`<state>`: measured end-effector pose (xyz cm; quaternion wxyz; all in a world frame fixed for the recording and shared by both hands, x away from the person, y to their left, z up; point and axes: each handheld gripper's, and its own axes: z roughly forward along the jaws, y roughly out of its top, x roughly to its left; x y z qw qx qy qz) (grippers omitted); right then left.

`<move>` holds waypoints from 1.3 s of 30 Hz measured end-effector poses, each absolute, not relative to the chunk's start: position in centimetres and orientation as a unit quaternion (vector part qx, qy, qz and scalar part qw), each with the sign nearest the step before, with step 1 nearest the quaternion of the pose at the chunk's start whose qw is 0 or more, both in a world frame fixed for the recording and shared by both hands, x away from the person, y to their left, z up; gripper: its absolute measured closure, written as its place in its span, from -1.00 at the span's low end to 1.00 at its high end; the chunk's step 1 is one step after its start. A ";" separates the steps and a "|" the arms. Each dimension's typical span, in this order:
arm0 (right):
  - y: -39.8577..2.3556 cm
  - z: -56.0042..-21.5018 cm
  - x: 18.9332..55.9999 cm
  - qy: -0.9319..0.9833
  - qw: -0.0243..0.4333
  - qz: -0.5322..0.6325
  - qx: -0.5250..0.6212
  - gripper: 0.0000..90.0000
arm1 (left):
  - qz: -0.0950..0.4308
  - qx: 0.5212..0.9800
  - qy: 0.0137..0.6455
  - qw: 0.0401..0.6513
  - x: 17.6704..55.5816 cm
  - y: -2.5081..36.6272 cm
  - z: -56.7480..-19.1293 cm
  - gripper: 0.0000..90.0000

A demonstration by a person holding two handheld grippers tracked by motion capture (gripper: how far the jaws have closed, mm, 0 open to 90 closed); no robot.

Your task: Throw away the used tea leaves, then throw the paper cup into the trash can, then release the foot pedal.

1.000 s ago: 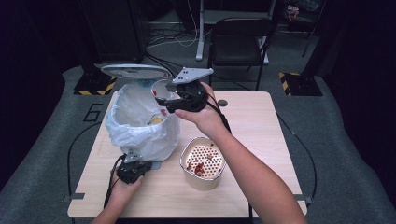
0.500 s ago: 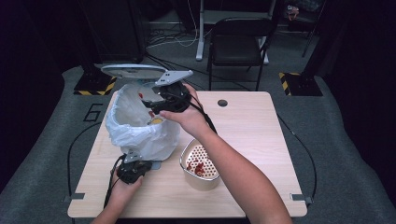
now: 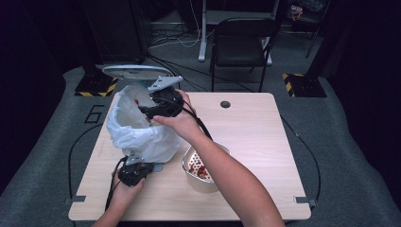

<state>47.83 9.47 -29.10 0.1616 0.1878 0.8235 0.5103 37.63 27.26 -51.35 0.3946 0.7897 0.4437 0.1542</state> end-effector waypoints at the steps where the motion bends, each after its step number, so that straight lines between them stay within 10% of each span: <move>1: 9.5 -29.2 47.9 0.823 0.161 0.510 0.191 -0.13 | 0.155 0.789 0.444 0.395 37.6 27.2 -51.4 1.00; 7: 10.3 -29.7 47.9 0.825 0.178 0.494 0.209 -0.66 | 0.157 0.791 0.441 0.393 37.6 27.3 -51.4 1.00; 39: -0.1 -28.4 44.1 0.800 0.168 0.531 0.222 -0.48 | 0.155 0.788 0.445 0.395 37.6 27.3 -51.4 1.00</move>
